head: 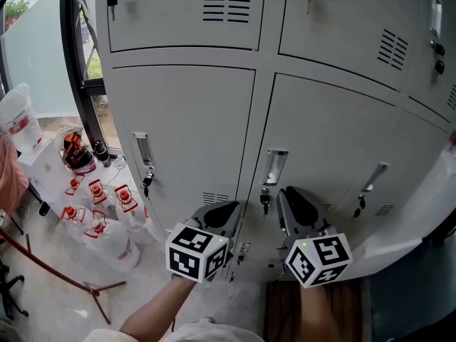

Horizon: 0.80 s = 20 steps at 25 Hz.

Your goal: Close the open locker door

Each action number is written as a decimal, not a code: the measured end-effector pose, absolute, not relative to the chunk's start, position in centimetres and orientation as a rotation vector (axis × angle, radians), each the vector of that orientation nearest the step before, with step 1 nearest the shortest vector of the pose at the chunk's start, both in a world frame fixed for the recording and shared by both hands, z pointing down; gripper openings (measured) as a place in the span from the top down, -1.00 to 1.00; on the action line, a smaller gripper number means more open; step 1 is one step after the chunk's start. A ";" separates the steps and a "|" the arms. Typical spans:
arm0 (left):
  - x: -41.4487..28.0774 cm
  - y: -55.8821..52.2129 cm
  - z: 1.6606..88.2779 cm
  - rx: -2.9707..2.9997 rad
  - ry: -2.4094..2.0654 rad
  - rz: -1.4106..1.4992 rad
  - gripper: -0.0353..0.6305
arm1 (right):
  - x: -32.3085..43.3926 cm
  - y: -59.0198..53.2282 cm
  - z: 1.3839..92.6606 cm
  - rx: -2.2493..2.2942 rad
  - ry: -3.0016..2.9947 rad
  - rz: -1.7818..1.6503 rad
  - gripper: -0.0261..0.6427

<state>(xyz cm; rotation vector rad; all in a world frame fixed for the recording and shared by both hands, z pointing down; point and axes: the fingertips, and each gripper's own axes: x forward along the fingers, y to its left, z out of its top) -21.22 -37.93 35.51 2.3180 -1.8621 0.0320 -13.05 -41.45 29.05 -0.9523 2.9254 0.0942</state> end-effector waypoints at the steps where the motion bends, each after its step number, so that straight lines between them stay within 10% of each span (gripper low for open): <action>1: -20.7 -37.8 35.5 2.320 -1.859 0.033 0.88 | -12.5 -41.2 29.2 -0.956 2.928 0.091 0.75; 20: -12.4 -35.3 34.8 2.304 -1.903 0.065 0.88 | -3.0 -37.3 31.1 -0.980 2.956 0.037 0.88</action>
